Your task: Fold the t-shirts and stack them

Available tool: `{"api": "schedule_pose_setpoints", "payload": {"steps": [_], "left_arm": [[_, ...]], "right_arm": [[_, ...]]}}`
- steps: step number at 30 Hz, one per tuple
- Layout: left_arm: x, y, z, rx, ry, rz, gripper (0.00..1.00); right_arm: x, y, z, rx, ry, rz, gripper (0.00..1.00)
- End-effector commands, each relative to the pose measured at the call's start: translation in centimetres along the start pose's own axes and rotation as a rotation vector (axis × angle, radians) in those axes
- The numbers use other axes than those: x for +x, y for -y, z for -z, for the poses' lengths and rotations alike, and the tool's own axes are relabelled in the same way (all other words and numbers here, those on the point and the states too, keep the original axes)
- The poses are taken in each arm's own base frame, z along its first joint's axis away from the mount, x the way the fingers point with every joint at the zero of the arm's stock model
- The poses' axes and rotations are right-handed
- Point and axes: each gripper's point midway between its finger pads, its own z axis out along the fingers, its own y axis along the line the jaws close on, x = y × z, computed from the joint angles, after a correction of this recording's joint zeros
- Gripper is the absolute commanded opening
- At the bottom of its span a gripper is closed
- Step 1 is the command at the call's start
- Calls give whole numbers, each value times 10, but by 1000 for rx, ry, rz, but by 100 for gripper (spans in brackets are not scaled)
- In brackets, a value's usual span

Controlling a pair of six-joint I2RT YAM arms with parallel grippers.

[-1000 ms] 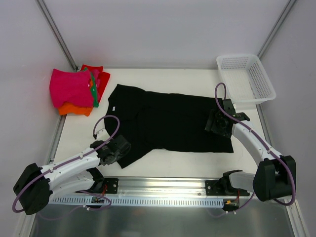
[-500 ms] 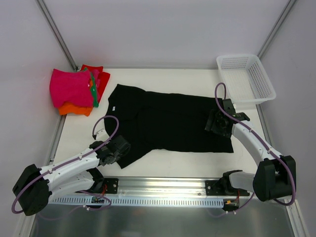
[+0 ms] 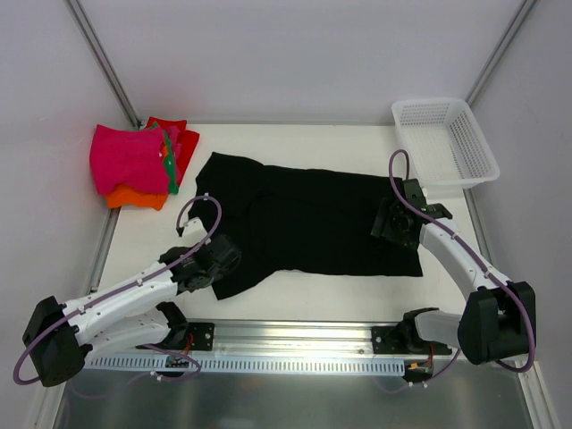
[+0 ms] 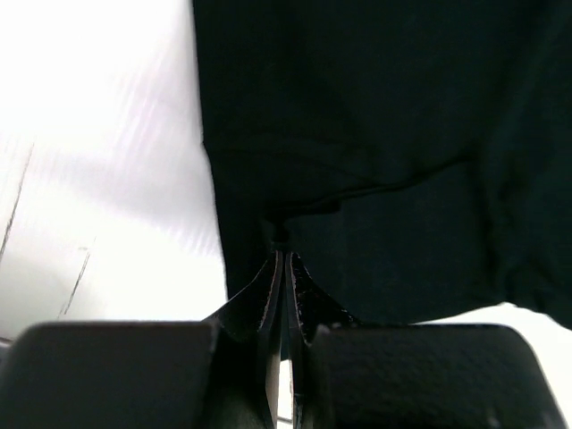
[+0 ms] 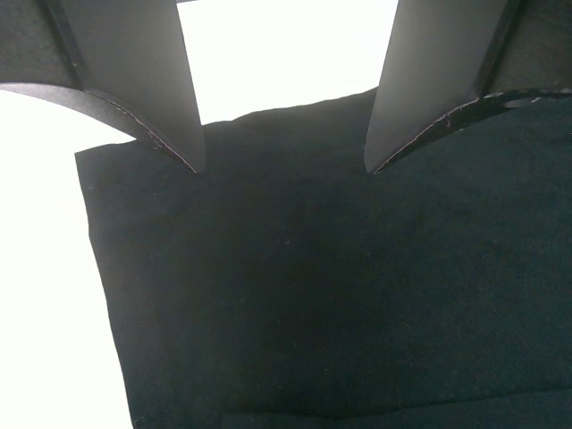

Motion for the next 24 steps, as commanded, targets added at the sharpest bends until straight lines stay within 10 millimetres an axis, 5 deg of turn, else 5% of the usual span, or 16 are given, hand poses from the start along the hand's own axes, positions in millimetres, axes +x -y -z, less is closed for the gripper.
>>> {"api": "schedule_pose_setpoints", "payload": {"steps": [1, 7, 10, 15, 24], "left_arm": [[-26, 12, 13, 21, 78, -77, 0], [-40, 26, 18, 21, 107, -129, 0], [-41, 33, 16, 15, 98, -161, 0], [-48, 43, 19, 40, 115, -176, 0], [-46, 51, 16, 64, 105, -261, 0]], "right_arm": [[1, 4, 0, 10, 1, -13, 76], [2, 16, 0, 69, 2, -38, 76], [5, 40, 0, 191, -6, -115, 80], [34, 66, -2, 295, -95, -204, 83], [79, 49, -11, 164, -216, -355, 82]]}}
